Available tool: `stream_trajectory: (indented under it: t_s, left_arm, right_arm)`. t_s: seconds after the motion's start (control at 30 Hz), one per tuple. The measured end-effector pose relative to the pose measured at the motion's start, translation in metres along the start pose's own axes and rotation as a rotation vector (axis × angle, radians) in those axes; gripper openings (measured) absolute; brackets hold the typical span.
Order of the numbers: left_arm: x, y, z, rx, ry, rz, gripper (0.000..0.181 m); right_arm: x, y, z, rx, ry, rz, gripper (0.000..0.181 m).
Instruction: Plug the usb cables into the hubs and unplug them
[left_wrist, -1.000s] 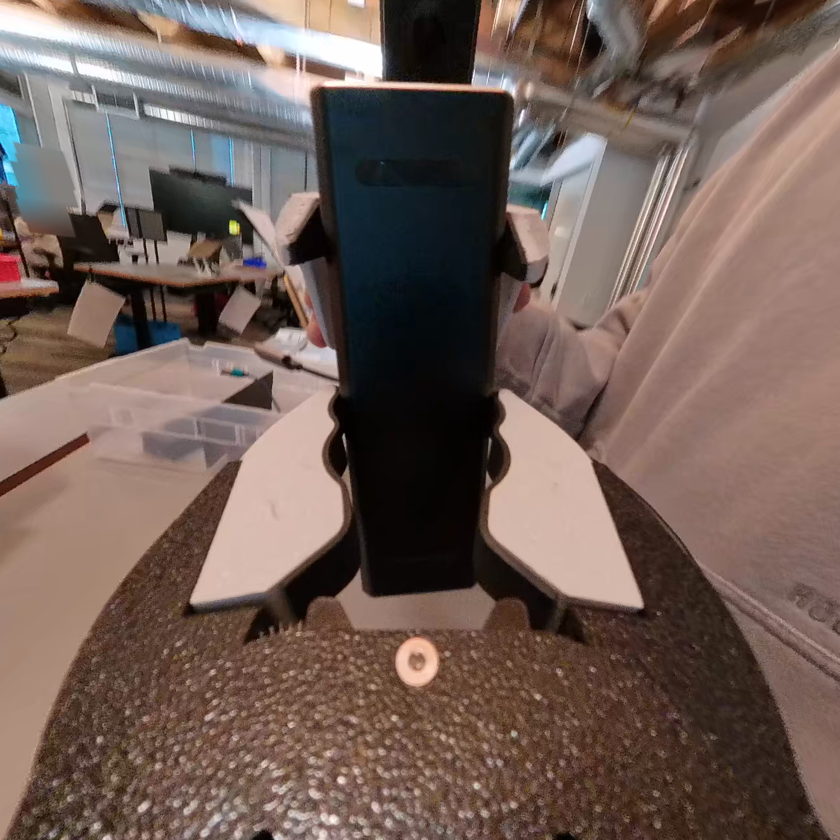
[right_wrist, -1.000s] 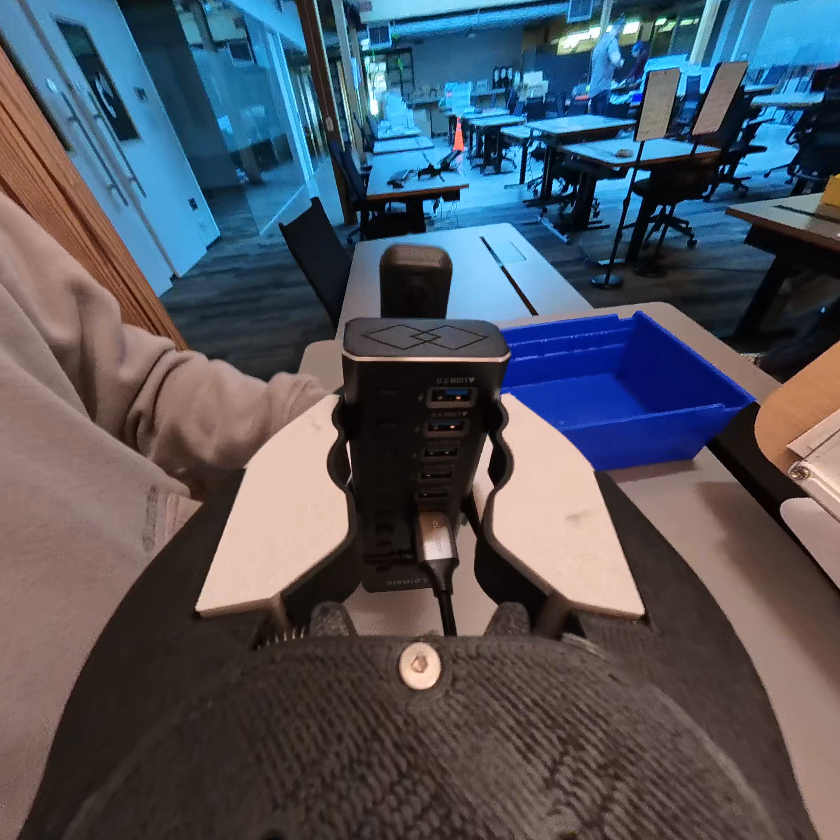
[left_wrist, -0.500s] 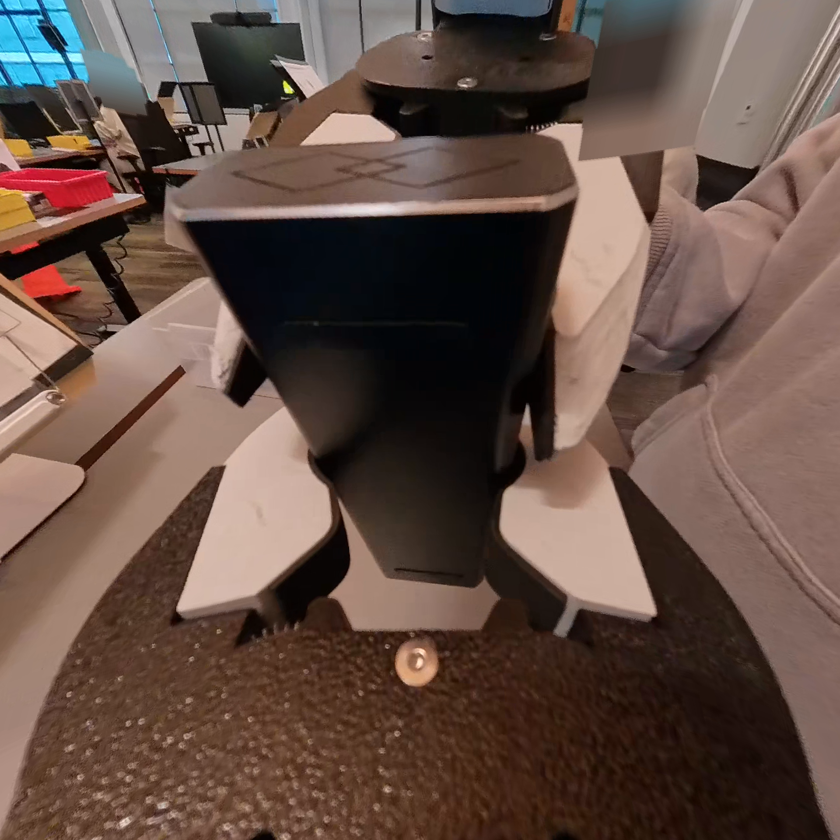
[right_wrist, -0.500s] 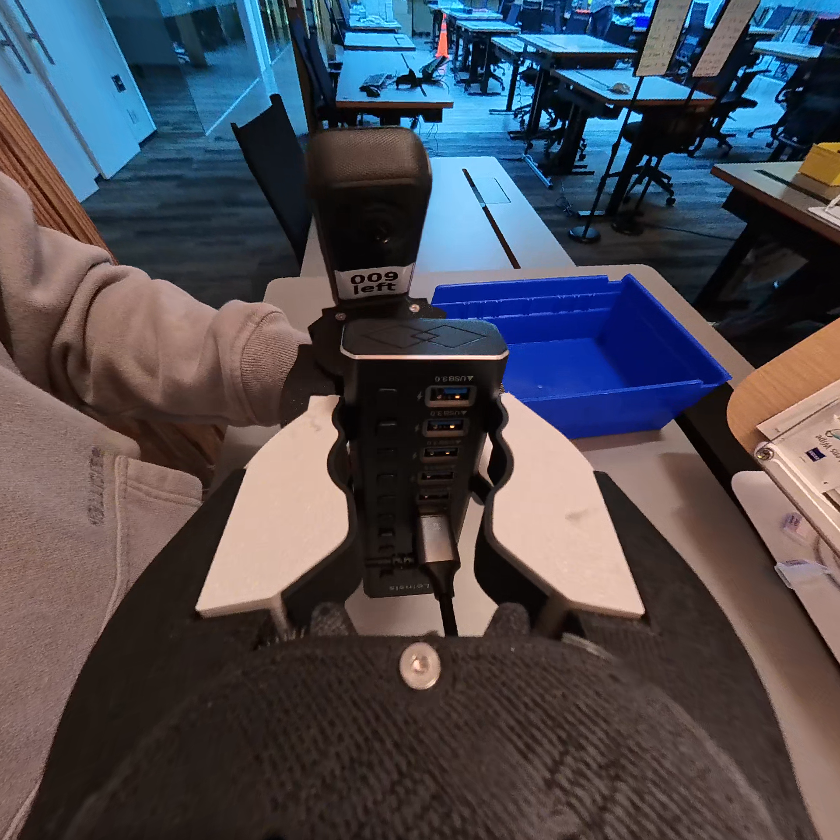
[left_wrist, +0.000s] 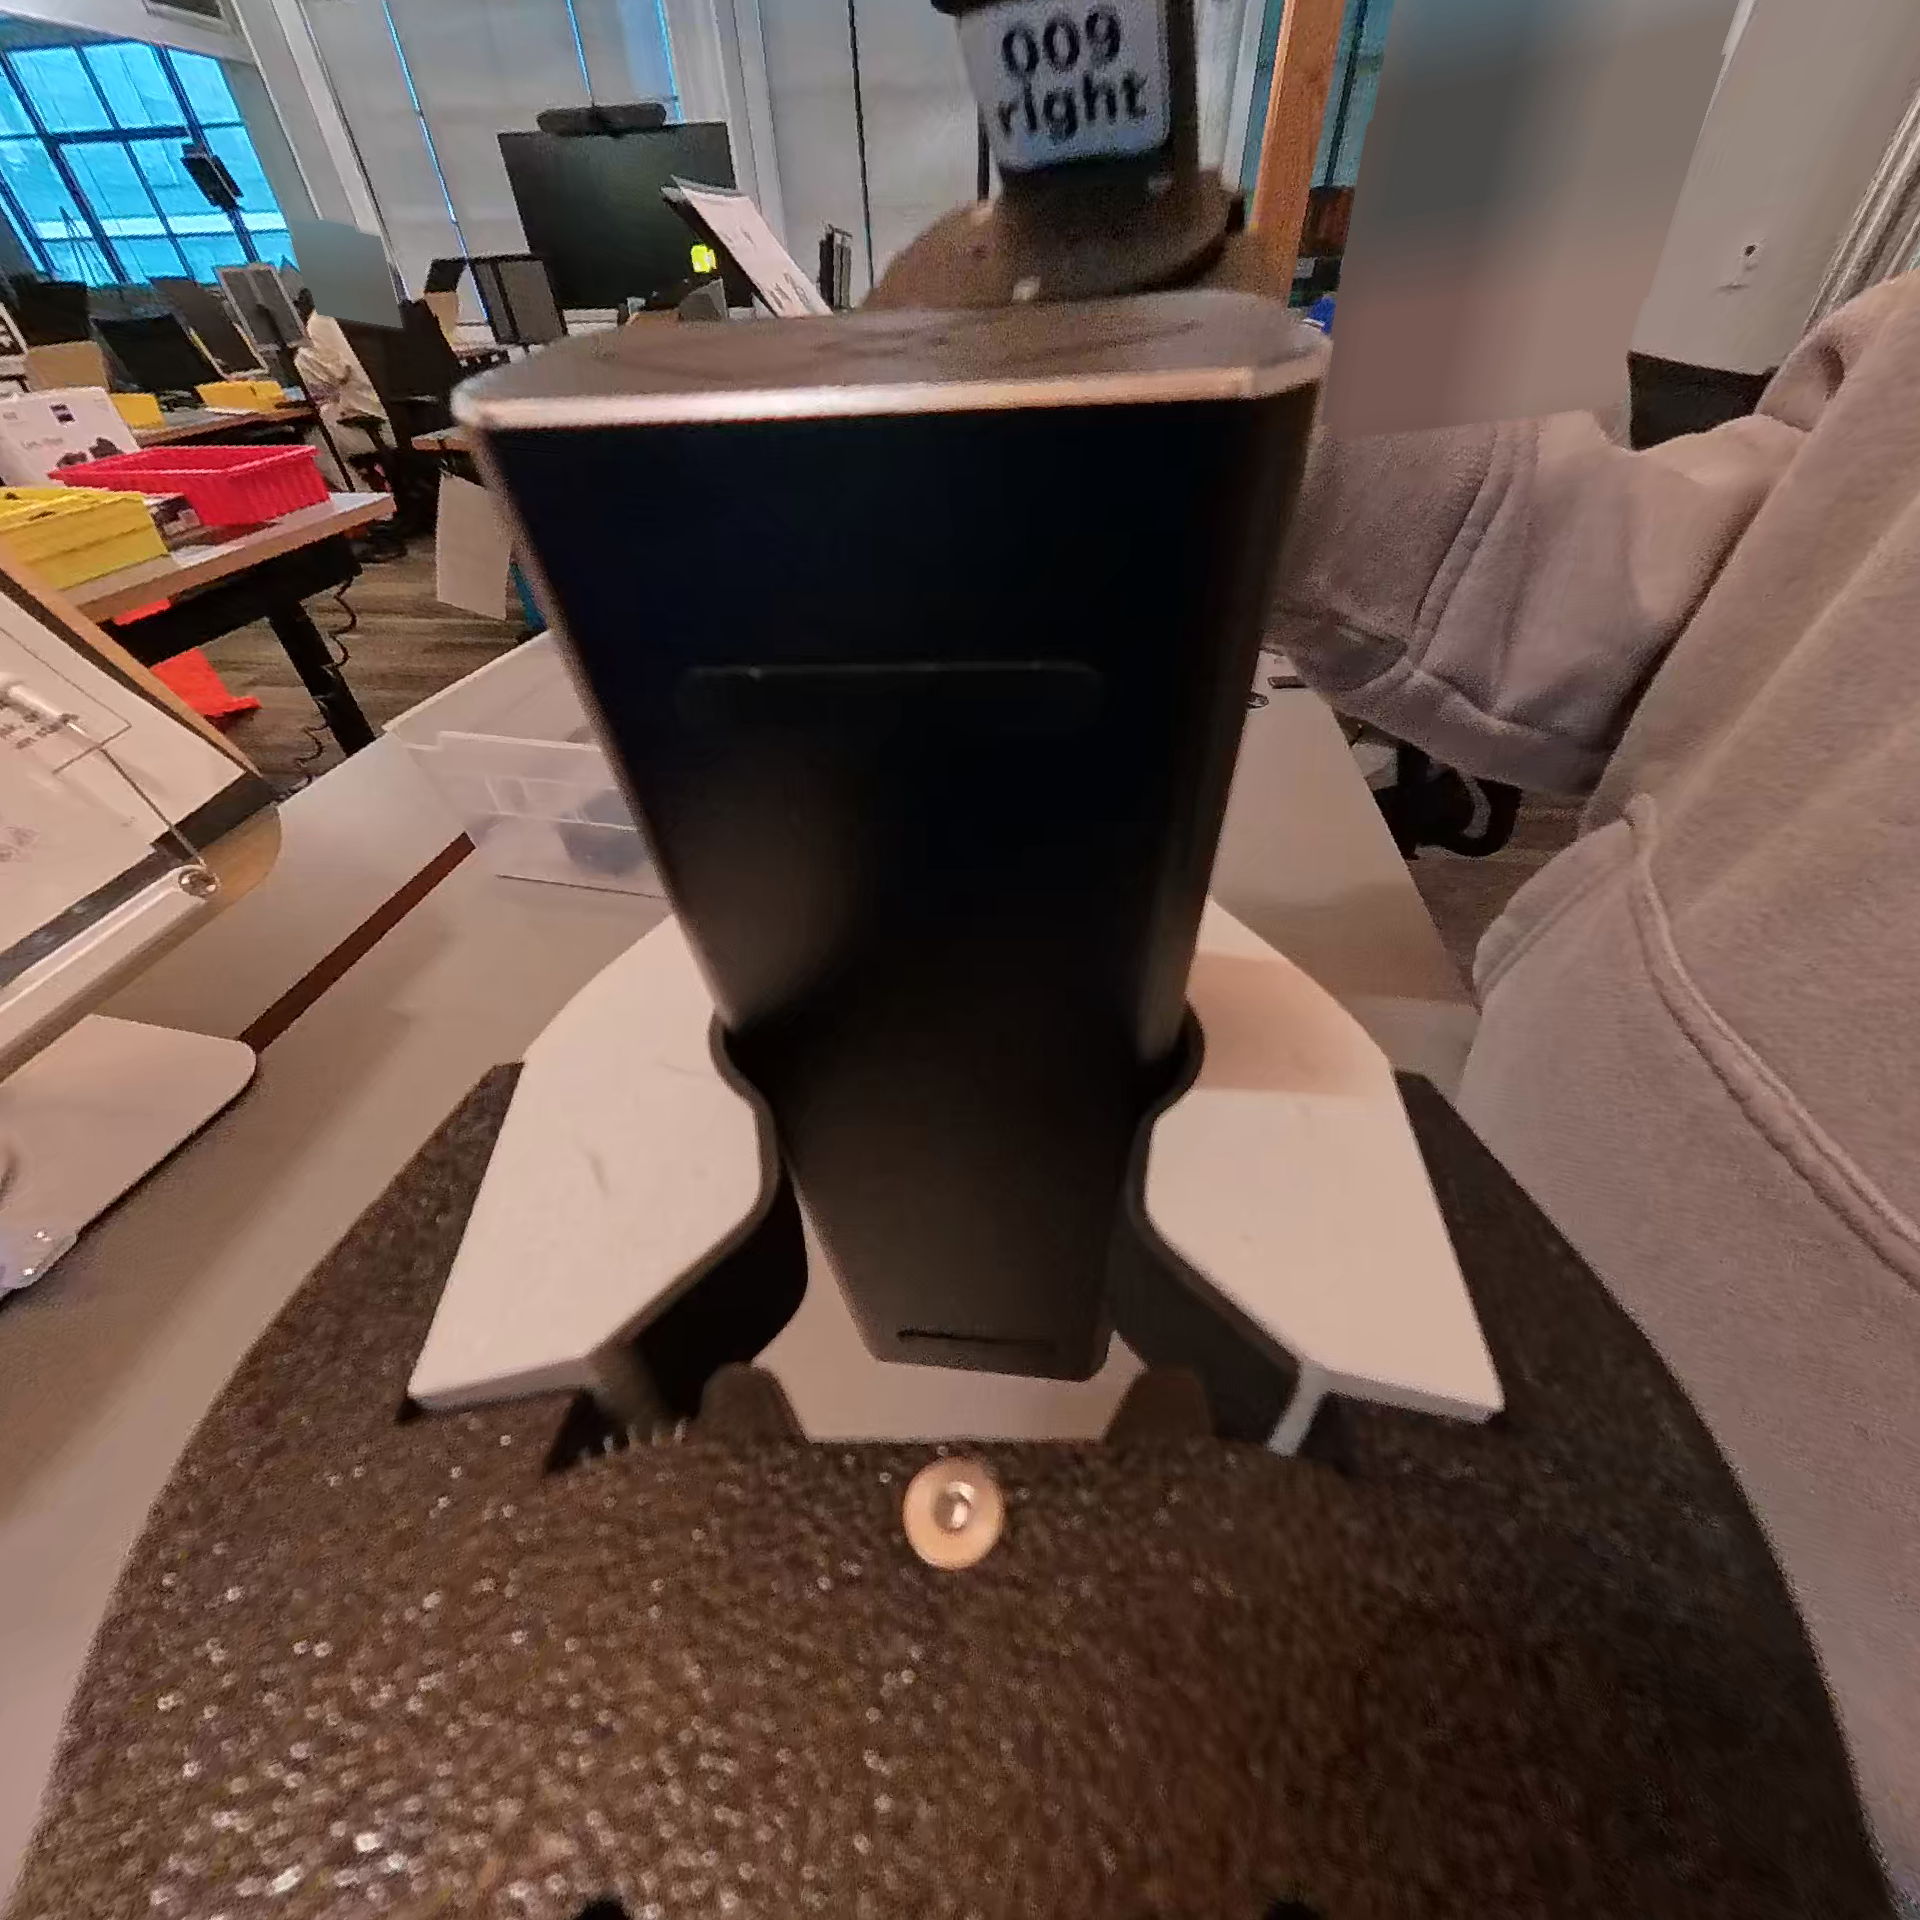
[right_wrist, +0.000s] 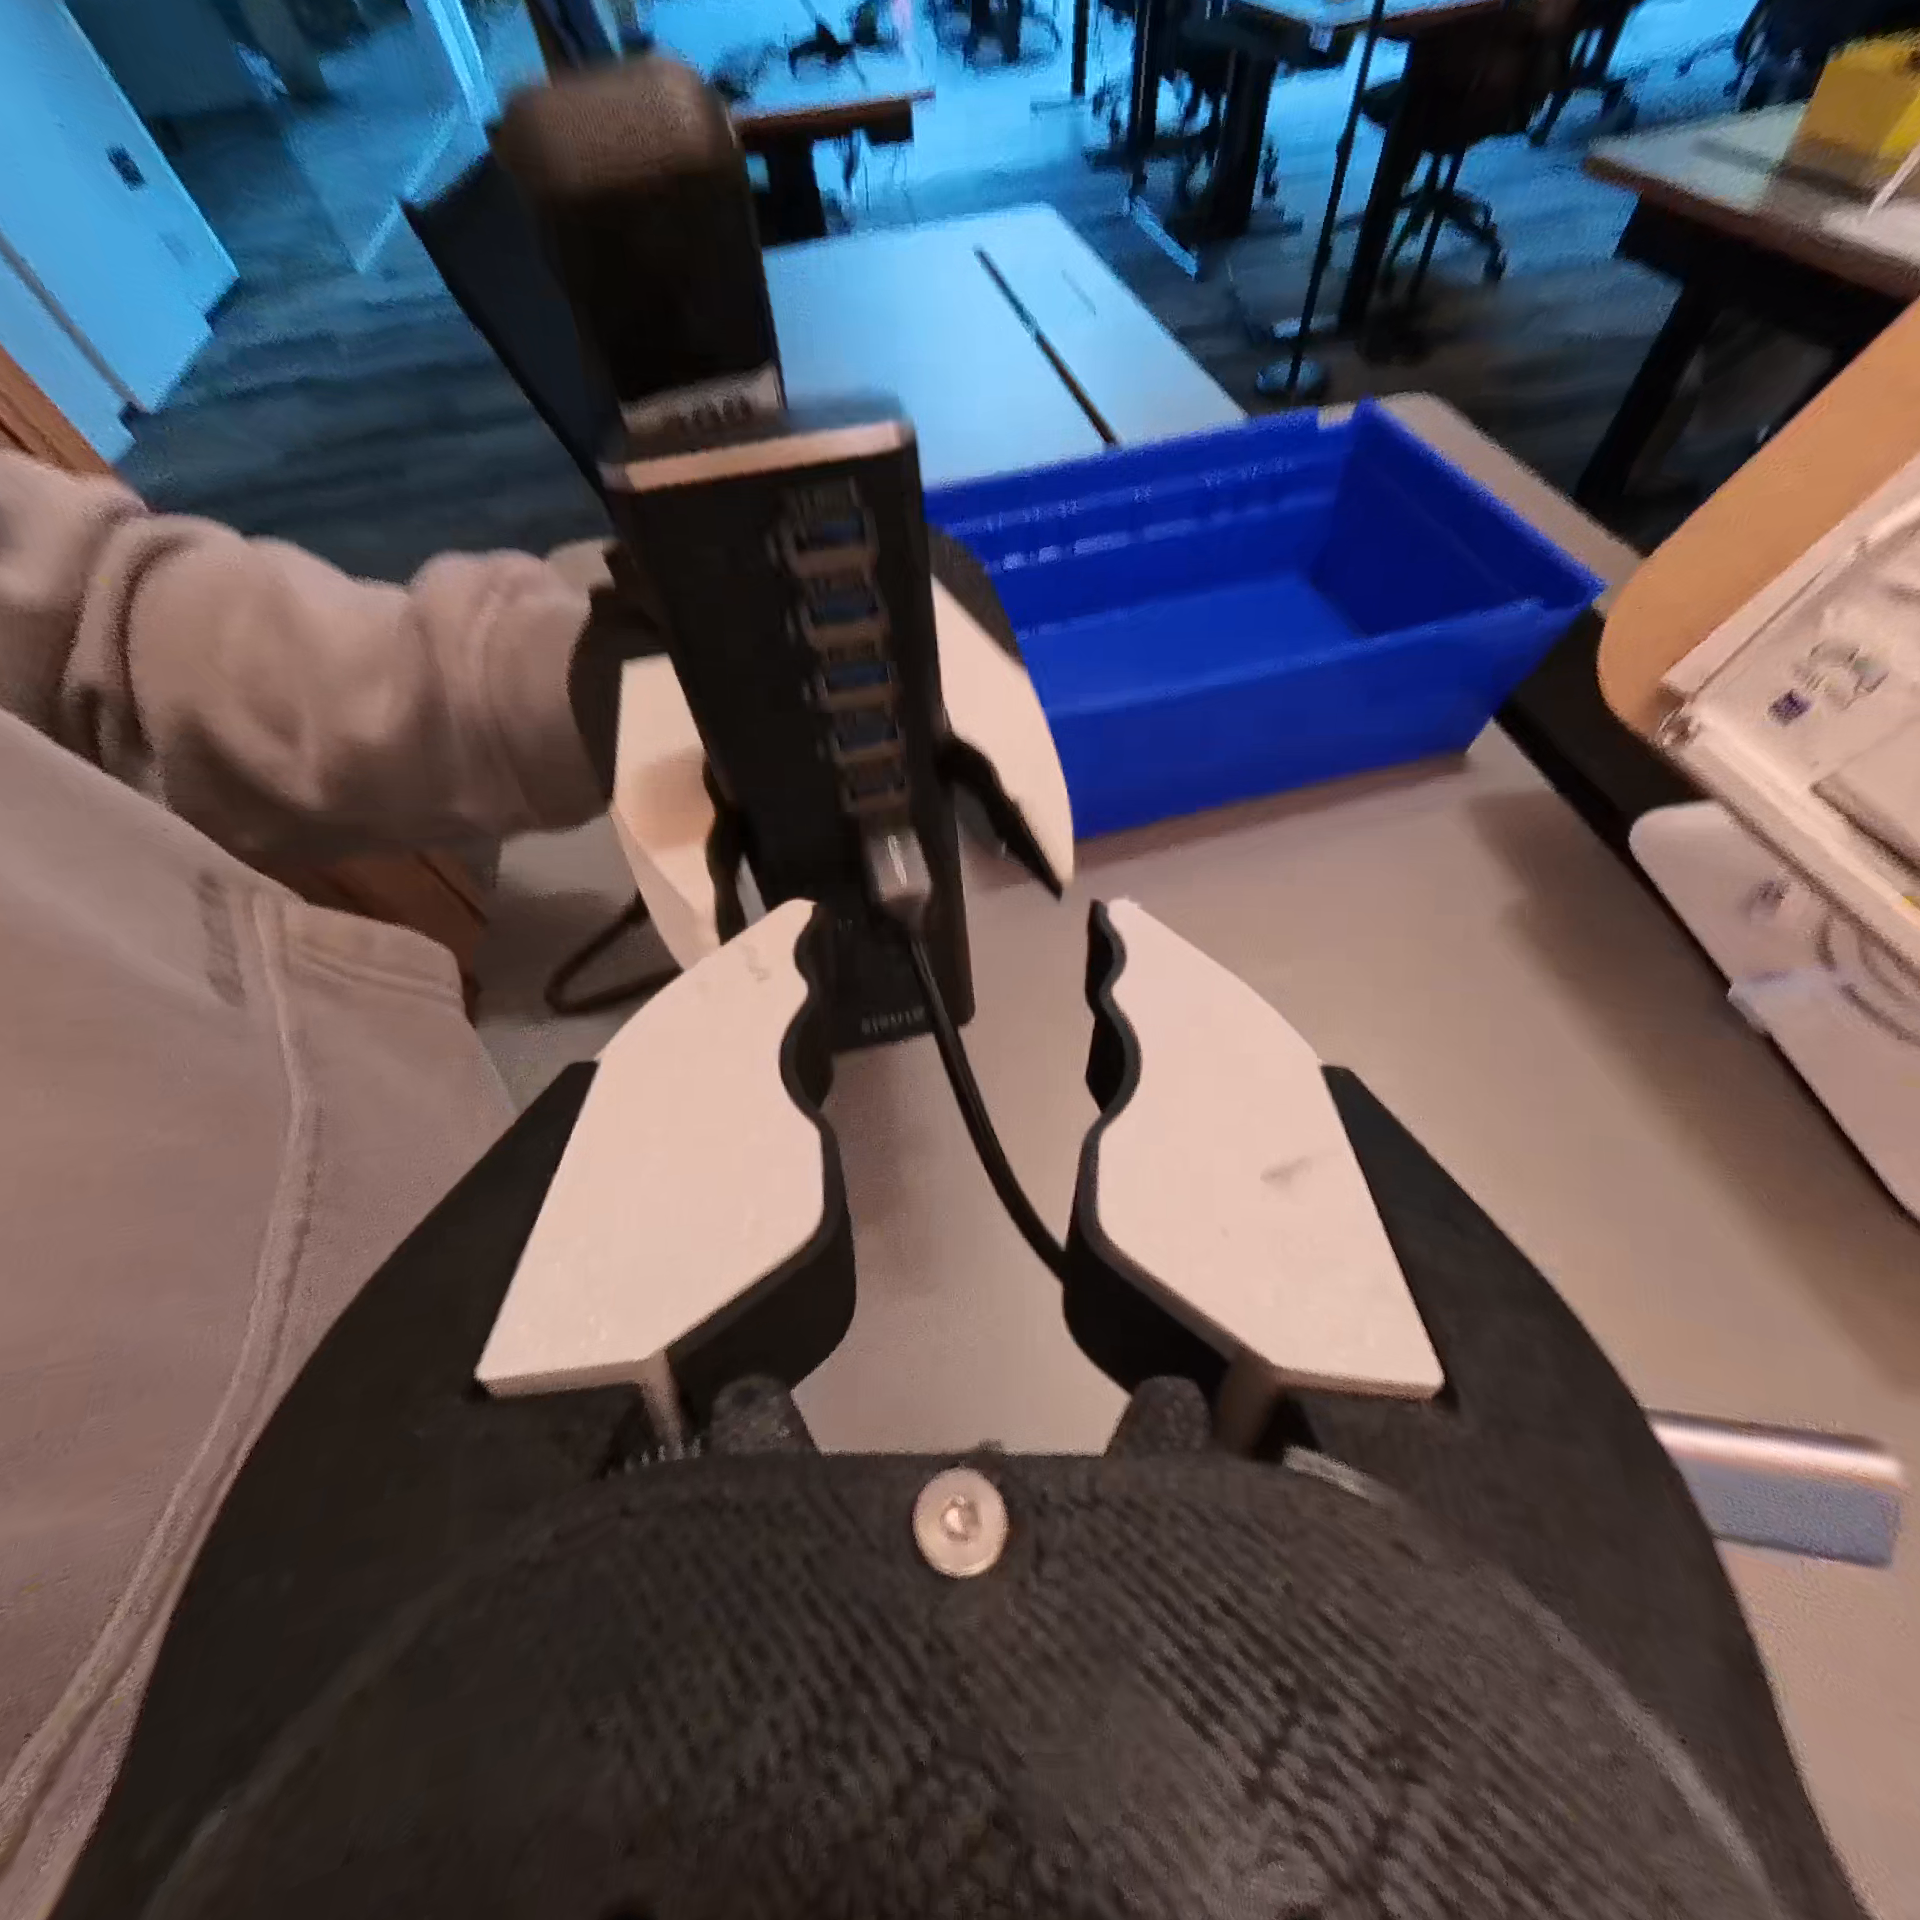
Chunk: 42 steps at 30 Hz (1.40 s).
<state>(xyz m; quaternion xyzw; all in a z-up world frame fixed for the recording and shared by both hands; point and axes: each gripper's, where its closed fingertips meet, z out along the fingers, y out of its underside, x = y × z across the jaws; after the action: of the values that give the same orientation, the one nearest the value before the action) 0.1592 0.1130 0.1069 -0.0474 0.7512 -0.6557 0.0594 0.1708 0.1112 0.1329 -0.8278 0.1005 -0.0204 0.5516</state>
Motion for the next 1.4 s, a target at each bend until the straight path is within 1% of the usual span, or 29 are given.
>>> stream_trajectory:
  t_s: [0.1, 0.2, 0.33, 0.43, 0.6, 0.77, 0.87, 1.03, 1.1, 1.17, 1.2, 1.23, 1.27, 1.3, 1.33, 1.37, 1.4]
  left_arm:
    - [0.001, -0.002, 0.001, 0.010, 0.012, 0.008, 0.072]
    - [0.003, -0.003, 0.003, 0.020, 0.022, 0.009, 0.072]
    - [0.005, -0.002, 0.006, 0.025, 0.035, 0.006, 0.072]
    - [0.005, -0.003, 0.007, 0.038, 0.043, 0.001, 0.072]
    - [0.009, -0.001, 0.008, 0.033, 0.062, 0.007, 0.072]
    - [0.012, -0.009, 0.006, 0.061, 0.088, 0.009, 0.072]
    - [0.015, -0.009, 0.008, 0.039, 0.100, 0.008, 0.072]
    - [0.021, -0.007, 0.015, 0.005, 0.104, 0.034, 0.072]
    - [0.022, -0.009, 0.014, 0.030, 0.110, 0.024, 0.072]
    - [0.020, -0.002, 0.015, -0.013, 0.095, 0.035, 0.072]
    - [0.010, 0.004, 0.007, -0.035, 0.048, 0.018, 0.073]
    - [-0.005, 0.009, -0.009, -0.018, -0.018, -0.026, 0.073]
    - [-0.016, 0.009, -0.026, 0.021, -0.045, -0.079, 0.072]
    - [-0.019, 0.008, -0.037, 0.026, -0.036, -0.092, 0.072]
    - [-0.020, 0.007, -0.039, 0.001, -0.025, -0.064, 0.072]
    - [-0.019, 0.002, -0.037, -0.019, -0.011, -0.031, 0.072]
    - [-0.018, -0.005, -0.036, -0.011, 0.000, -0.017, 0.072]
  right_arm:
    - [-0.004, 0.013, 0.007, -0.004, -0.016, -0.016, 0.038]
    - [-0.012, 0.010, 0.014, 0.048, -0.039, -0.028, 0.031]
    - [-0.016, 0.009, 0.022, 0.077, -0.049, -0.029, 0.023]
    - [-0.015, 0.011, 0.027, 0.085, -0.058, 0.014, 0.018]
    - [-0.018, 0.015, 0.032, 0.066, -0.090, 0.039, 0.018]
    - [-0.021, 0.007, 0.028, 0.081, -0.080, -0.002, 0.018]
    - [-0.022, 0.009, 0.024, 0.005, -0.055, -0.054, 0.019]
    - [-0.025, 0.014, 0.017, -0.073, -0.050, -0.088, 0.019]
    - [-0.026, 0.011, 0.015, -0.049, -0.050, -0.066, 0.018]
    - [-0.026, 0.015, 0.014, -0.091, -0.024, -0.078, 0.019]
    - [-0.021, 0.019, 0.006, -0.131, 0.023, -0.091, 0.019]
    - [0.002, 0.021, -0.017, -0.154, 0.158, -0.082, 0.019]
    - [0.020, 0.012, -0.044, -0.091, 0.233, -0.039, 0.019]
    - [0.017, -0.001, -0.060, -0.004, 0.144, 0.017, 0.018]
    - [0.009, -0.014, -0.068, 0.064, 0.039, 0.025, 0.018]
    - [0.015, -0.018, -0.070, 0.056, 0.070, -0.008, 0.018]
    - [0.023, -0.011, -0.071, -0.023, 0.118, -0.045, 0.018]
